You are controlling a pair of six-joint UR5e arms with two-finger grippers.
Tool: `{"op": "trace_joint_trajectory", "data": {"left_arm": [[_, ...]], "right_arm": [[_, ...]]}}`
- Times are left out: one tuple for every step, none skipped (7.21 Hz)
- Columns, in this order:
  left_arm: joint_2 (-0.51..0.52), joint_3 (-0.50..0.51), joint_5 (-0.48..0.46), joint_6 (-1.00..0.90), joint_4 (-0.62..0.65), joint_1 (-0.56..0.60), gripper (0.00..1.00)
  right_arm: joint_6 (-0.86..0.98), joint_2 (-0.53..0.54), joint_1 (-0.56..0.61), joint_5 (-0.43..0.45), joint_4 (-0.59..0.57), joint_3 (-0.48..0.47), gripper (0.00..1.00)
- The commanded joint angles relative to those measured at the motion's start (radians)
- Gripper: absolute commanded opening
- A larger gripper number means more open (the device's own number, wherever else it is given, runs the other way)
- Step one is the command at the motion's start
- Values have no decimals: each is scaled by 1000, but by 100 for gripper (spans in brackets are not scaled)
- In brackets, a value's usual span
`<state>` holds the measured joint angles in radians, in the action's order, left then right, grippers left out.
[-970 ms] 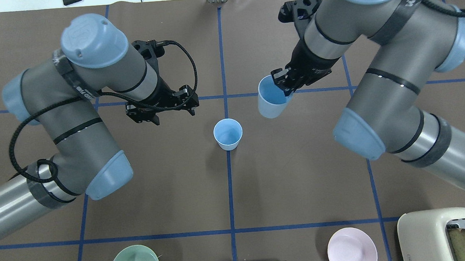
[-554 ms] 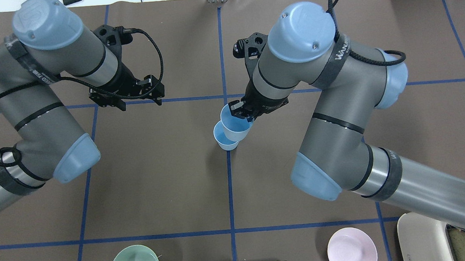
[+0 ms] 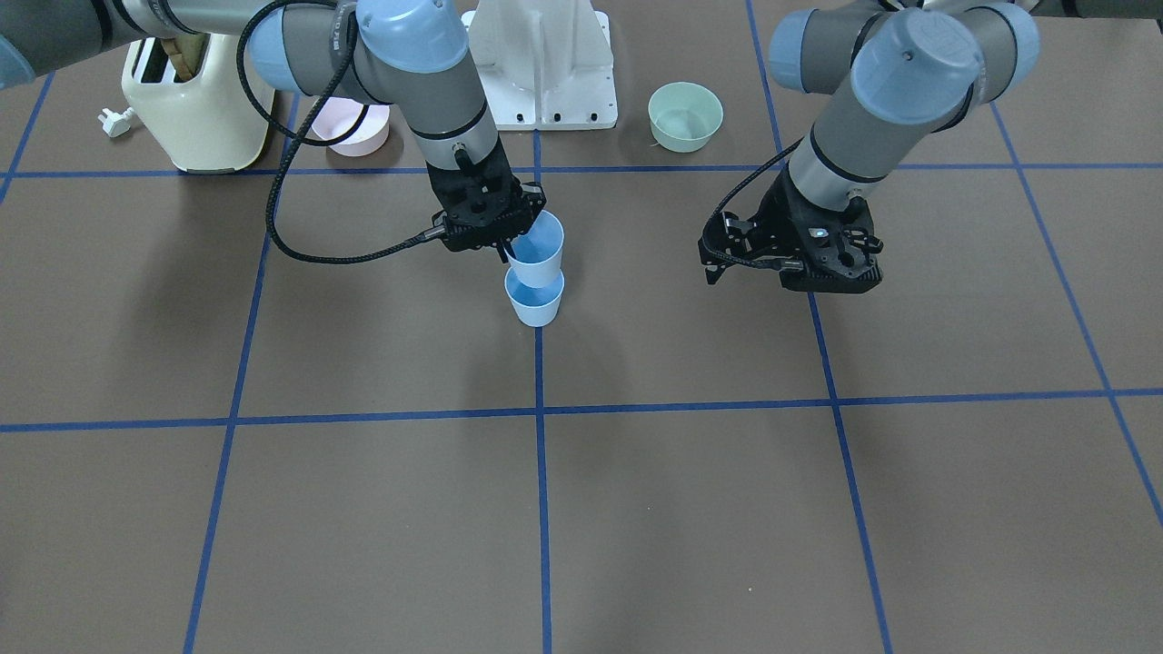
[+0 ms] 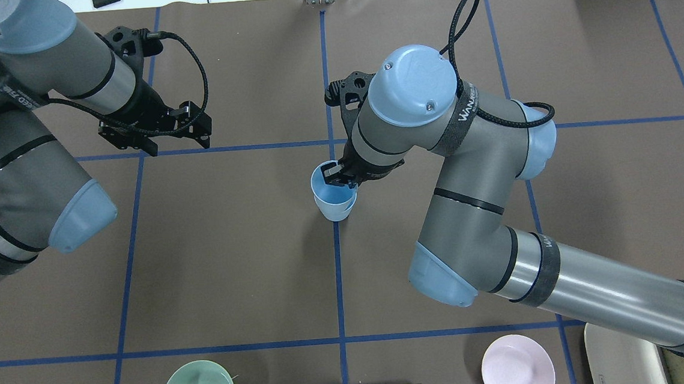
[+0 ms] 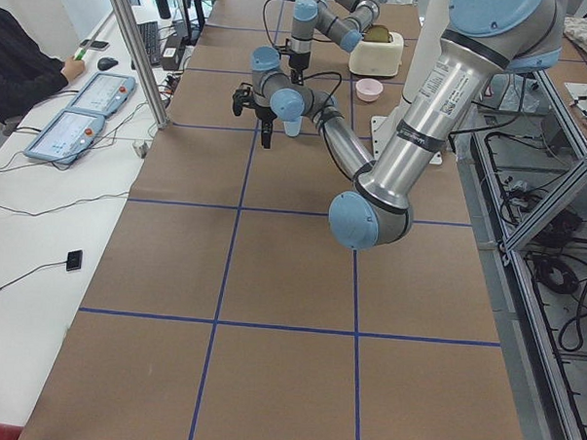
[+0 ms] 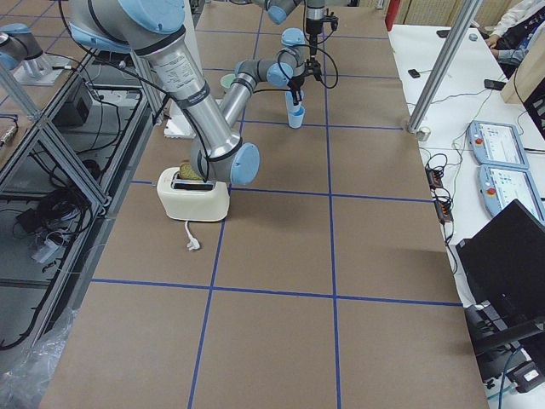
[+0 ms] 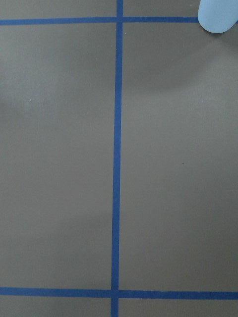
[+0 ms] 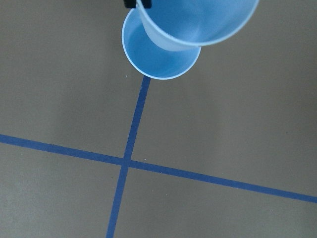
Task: Stack blue cups with both arms
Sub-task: 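Open the right gripper and lift it away from the stacked cups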
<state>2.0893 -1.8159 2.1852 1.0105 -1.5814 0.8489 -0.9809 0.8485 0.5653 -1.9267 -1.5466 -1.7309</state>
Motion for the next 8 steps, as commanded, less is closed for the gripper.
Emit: {"op": "trace_joint_trajectory", "data": {"left_arm": [[-3, 0, 1, -1, 0, 1, 96], [-3, 1, 1, -1, 0, -1, 96], [-3, 1, -1, -1, 0, -1, 96], [-3, 1, -1, -1, -2, -1, 96], [-3, 1, 1, -1, -2, -1, 96], [-5, 0, 1, -1, -2, -1, 96], [-5, 0, 1, -1, -2, 1, 96], [-5, 1, 1, -1, -2, 1, 96]], "right_arm": [[2, 0, -1, 9, 2, 5, 0], [2, 0, -1, 29, 2, 7, 0], [2, -2, 1, 31, 3, 8, 0], [-1, -2, 1, 37, 3, 8, 0], [-1, -2, -1, 63, 5, 17, 0], [2, 0, 1, 63, 28, 27, 43], [7, 1, 1, 58, 72, 39, 99], [4, 6, 1, 57, 77, 39, 100]]}}
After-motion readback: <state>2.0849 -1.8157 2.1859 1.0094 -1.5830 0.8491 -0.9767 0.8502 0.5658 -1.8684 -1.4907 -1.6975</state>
